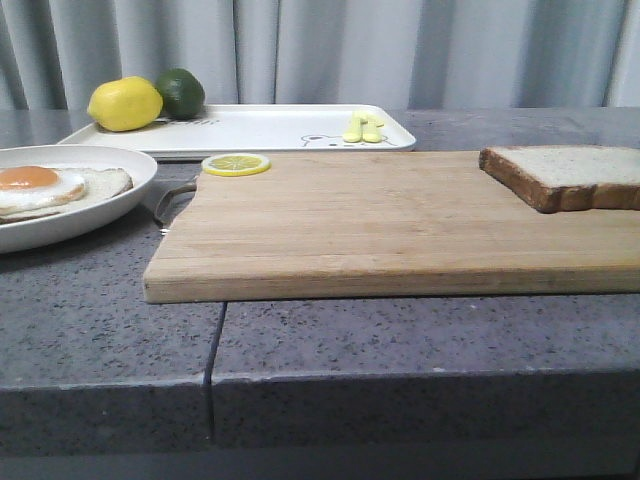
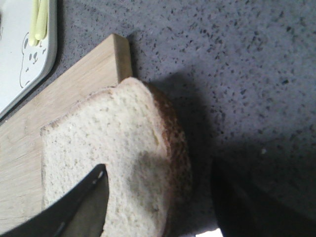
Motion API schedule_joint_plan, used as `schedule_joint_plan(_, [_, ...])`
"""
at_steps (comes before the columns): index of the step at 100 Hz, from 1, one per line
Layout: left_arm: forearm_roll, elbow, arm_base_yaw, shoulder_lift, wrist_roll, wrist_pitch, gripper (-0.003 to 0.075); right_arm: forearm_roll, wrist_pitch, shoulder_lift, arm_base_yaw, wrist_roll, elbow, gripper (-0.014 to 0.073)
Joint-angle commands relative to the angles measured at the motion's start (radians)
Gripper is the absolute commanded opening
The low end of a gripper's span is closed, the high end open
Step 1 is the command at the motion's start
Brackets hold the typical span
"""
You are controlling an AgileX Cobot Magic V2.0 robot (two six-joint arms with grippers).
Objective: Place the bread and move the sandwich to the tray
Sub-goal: 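Lower the right gripper and grasp the bread slice by its edge, then lift the bread slice with the right gripper toward the egg plate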
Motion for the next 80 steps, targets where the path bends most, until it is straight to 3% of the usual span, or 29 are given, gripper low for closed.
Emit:
schedule_joint_plan(1, [-0.025,-0.031,-0.001,0.011,0.001,-0.059,0.0461,0.051,0.043,-0.022,0.007,-0.021,-0.027,0.0458])
schedule_joint_plan(49, [-0.025,-0.031,-0.001,0.011,0.001,-0.059,0.046,0.082,0.056,0.012,0.038,-0.028,-0.027,0.0426])
schedule_joint_plan(64, [-0.025,-0.031,-0.001,0.011,0.001,-0.059,0.046,0.081,0.057,0.012,0.038,-0.028,-0.027,0.0252])
schedule_joint_plan(80, [-0.025,-0.031,-0.001,0.011,0.001,-0.059,0.046,0.081,0.057,0.012,0.038,-0.028,-0.027,-0.0018])
